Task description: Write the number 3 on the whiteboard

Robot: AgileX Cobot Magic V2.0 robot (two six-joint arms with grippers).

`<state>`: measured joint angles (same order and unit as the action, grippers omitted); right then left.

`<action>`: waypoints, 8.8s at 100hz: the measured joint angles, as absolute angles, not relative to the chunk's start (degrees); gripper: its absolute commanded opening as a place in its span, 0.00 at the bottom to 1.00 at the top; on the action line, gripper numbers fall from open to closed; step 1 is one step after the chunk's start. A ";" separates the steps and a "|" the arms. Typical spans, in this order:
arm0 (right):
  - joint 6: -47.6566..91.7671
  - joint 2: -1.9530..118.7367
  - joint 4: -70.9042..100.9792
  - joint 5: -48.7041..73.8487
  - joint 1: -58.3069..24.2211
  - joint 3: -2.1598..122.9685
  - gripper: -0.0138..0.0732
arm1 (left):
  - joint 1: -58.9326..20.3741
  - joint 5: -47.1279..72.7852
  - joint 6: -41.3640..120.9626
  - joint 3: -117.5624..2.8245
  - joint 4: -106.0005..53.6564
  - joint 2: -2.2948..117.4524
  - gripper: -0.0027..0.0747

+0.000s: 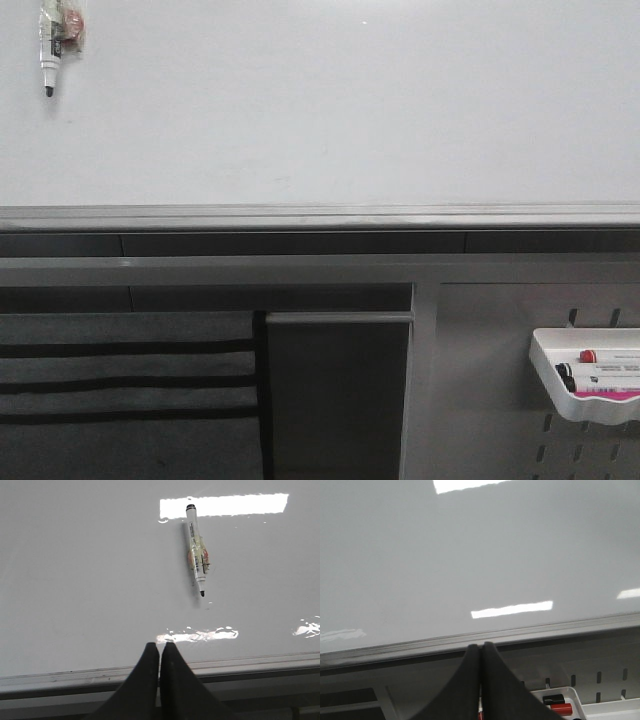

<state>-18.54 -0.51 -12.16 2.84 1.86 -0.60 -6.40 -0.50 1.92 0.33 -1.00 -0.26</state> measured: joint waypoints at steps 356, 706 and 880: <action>-10.26 45.90 -7.20 32.42 -10.91 39.04 0.37 | -6.67 21.93 2.36 -33.33 -3.07 36.48 0.31; 60.82 75.65 37.97 68.67 -33.04 73.08 0.56 | -42.33 61.03 51.17 -65.55 -23.37 73.19 0.02; 29.22 65.90 15.42 56.59 -30.72 69.17 0.17 | -25.34 56.74 42.58 -63.67 -22.68 58.02 0.51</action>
